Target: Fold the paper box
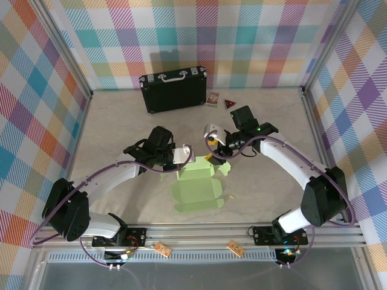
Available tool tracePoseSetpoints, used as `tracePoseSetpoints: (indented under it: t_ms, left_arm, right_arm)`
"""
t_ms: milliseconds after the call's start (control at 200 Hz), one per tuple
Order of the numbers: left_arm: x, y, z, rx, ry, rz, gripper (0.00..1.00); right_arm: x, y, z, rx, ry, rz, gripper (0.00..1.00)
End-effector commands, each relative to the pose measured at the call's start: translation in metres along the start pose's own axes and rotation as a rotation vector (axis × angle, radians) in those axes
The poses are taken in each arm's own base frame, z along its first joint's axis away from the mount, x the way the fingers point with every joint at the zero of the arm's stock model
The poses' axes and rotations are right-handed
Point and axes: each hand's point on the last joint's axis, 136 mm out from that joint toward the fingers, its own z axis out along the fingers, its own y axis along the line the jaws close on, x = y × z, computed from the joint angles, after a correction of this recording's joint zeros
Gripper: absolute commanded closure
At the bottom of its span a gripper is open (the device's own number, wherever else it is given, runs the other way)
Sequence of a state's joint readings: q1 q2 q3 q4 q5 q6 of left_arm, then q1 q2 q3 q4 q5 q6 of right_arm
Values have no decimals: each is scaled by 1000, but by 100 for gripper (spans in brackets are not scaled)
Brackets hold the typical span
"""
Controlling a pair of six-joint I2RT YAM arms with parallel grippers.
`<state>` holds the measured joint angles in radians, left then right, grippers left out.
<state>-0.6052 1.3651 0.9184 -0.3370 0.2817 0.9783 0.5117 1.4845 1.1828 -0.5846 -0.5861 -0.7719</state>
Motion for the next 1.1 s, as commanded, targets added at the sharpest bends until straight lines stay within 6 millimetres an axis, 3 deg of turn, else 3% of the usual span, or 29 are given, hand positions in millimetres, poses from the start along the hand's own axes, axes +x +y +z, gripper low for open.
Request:
tracePoseSetpoints:
  t_ms: [0,150,420,700,815,1095]
  left_arm:
    - [5,-11,5,56,1,11,97]
    - [5,-10,3,49,-1,16,97]
    - [5,-11,5,56,4,14,96]
    - [5,-10,4,55,5,14,96]
    - [6,-10,5,58,7,13,96]
    - [7,-12,5,68,12,13,95]
  right_arm:
    - [2,0,9,-19,-16,-175,29]
    - [-6,-1,14,-36,-54,-240,35]
    - [3,-2,26,-51,-53,-278,53]
    - [9,10,35,-131,-62,-258,54]
    - [16,11,40,-155,-39,-240,64]
    - [22,9,46,-158,-24,-238,75]
